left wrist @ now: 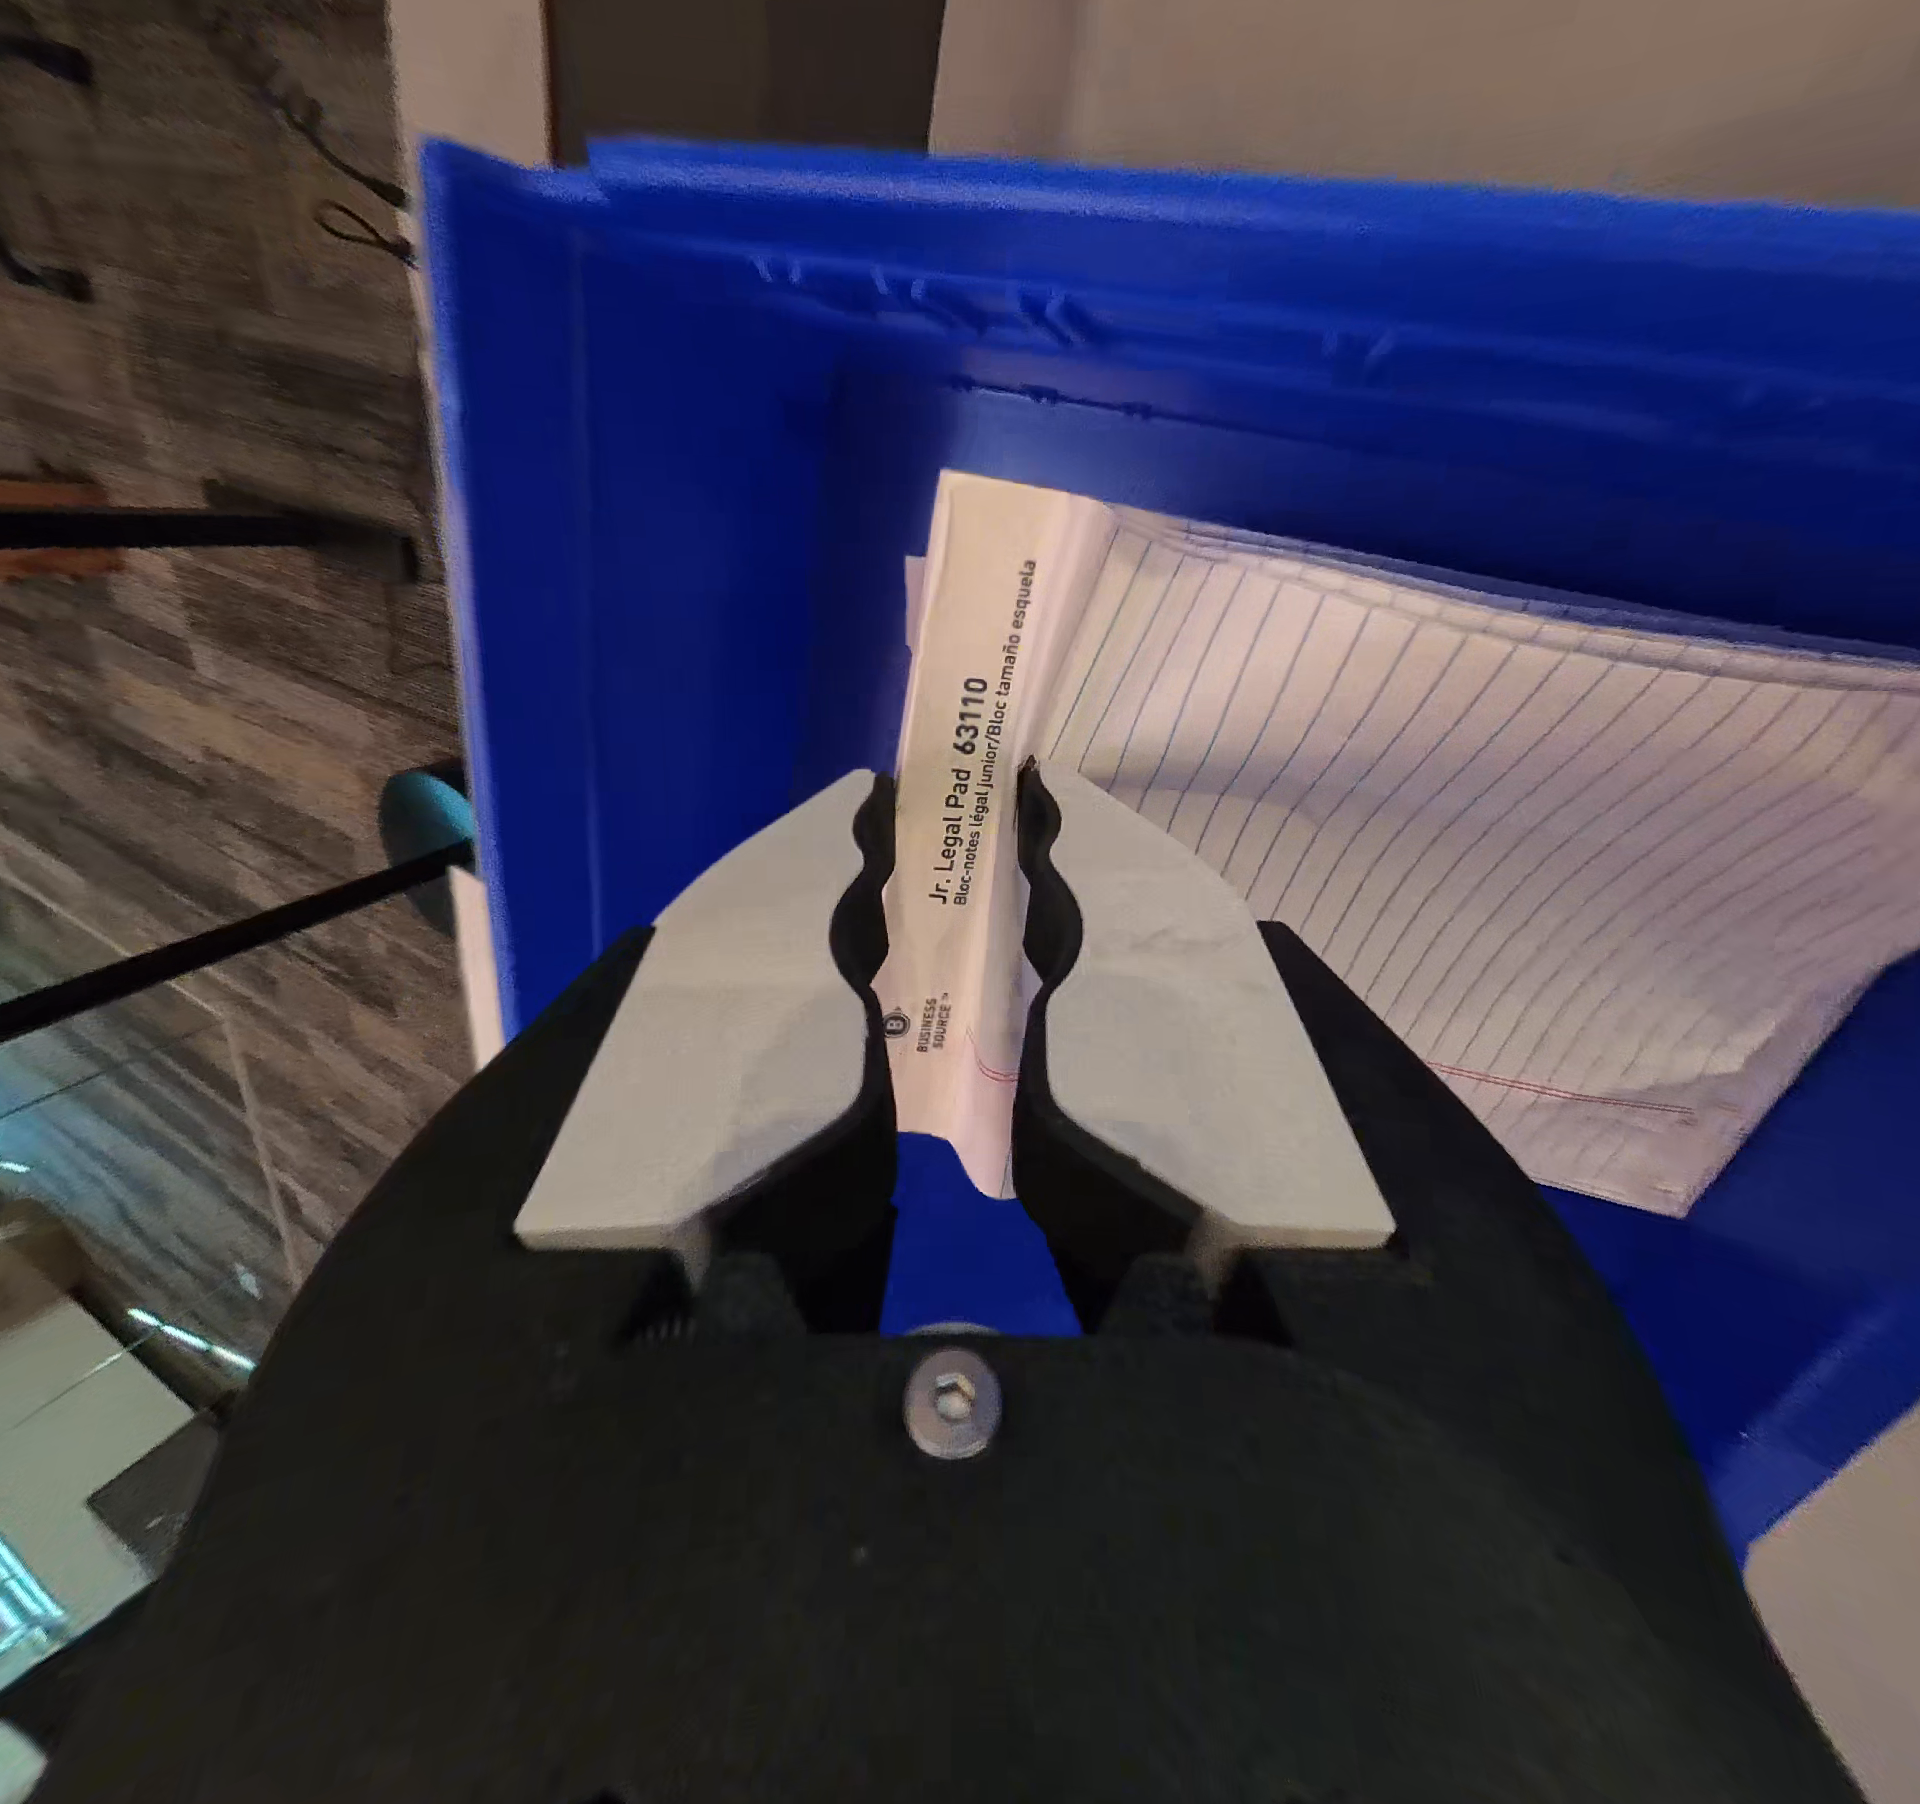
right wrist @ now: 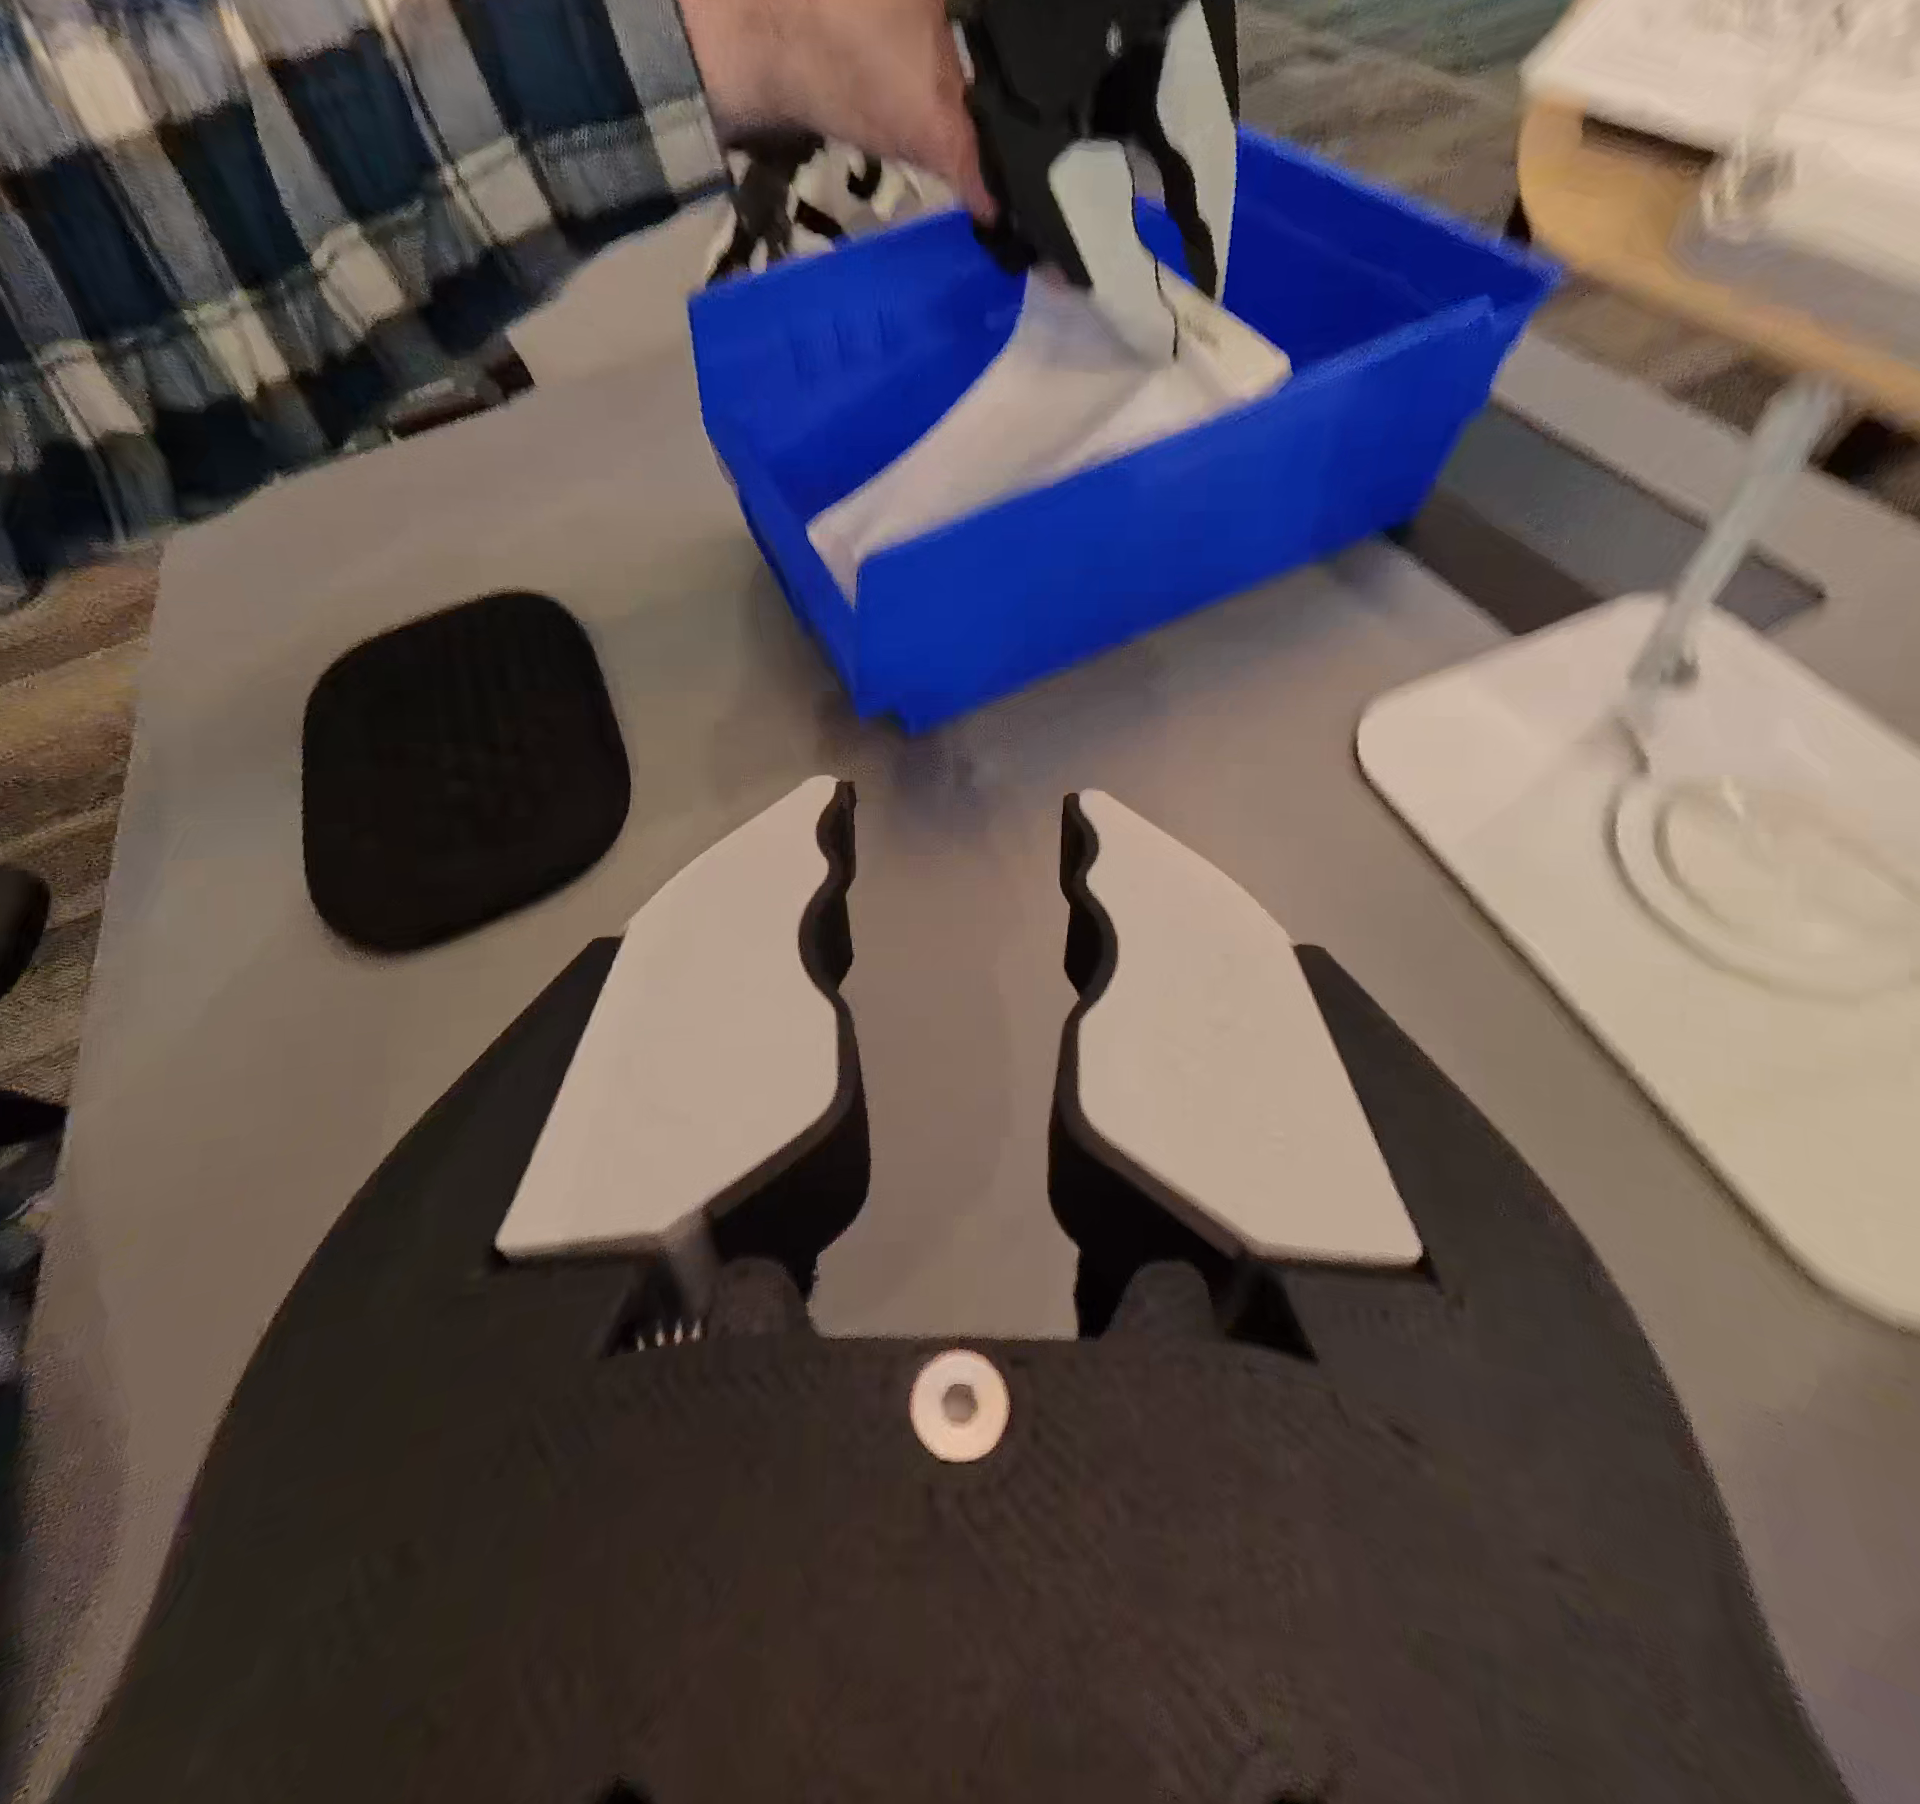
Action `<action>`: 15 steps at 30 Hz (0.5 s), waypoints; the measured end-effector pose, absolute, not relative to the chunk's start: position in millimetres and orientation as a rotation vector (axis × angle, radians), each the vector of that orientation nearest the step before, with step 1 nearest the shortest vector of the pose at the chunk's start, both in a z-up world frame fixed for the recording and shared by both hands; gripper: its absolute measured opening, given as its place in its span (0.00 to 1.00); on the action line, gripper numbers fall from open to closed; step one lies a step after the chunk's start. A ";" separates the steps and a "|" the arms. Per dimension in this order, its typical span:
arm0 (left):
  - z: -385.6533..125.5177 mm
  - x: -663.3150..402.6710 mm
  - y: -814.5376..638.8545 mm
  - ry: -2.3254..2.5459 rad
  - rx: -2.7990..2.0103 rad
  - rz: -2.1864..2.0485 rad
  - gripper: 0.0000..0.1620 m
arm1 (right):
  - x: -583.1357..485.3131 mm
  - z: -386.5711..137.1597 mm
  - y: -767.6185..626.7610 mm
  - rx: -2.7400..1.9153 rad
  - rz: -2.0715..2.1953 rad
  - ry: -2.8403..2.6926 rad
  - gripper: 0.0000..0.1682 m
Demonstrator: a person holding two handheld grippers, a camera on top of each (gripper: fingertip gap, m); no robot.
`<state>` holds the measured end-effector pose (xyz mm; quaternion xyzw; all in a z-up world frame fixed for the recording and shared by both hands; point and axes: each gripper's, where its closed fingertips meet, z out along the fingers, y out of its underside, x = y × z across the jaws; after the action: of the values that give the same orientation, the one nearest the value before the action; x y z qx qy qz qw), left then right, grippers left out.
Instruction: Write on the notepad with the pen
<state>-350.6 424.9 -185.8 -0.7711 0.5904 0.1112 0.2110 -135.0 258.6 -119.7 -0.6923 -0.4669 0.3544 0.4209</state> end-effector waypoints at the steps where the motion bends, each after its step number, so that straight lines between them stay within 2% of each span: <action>1: -177.1 -349.5 419.9 1.635 -2.116 0.333 0.14 | -148.5 -113.4 265.4 -1.709 0.898 -1.172 0.25; 2: -168.5 -349.1 414.1 1.635 -2.086 0.359 0.14 | -162.0 -109.1 272.8 -1.700 0.915 -1.178 0.30; 5: -139.7 -346.4 394.2 1.594 -1.988 0.421 0.14 | -200.9 -102.0 297.8 -1.679 0.977 -1.159 0.36; 8: -113.8 -339.9 369.3 1.545 -1.873 0.464 0.14 | -237.3 -104.8 315.8 -1.692 1.081 -1.136 0.38; 15: -84.2 -330.7 318.2 1.474 -1.686 0.571 0.14 | -306.0 -124.5 306.6 -1.719 1.244 -1.265 0.33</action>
<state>-330.7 318.2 -84.2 -0.6674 0.5835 0.2261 0.4036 -306.0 306.6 -124.5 -0.6569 -0.4834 0.4755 0.3296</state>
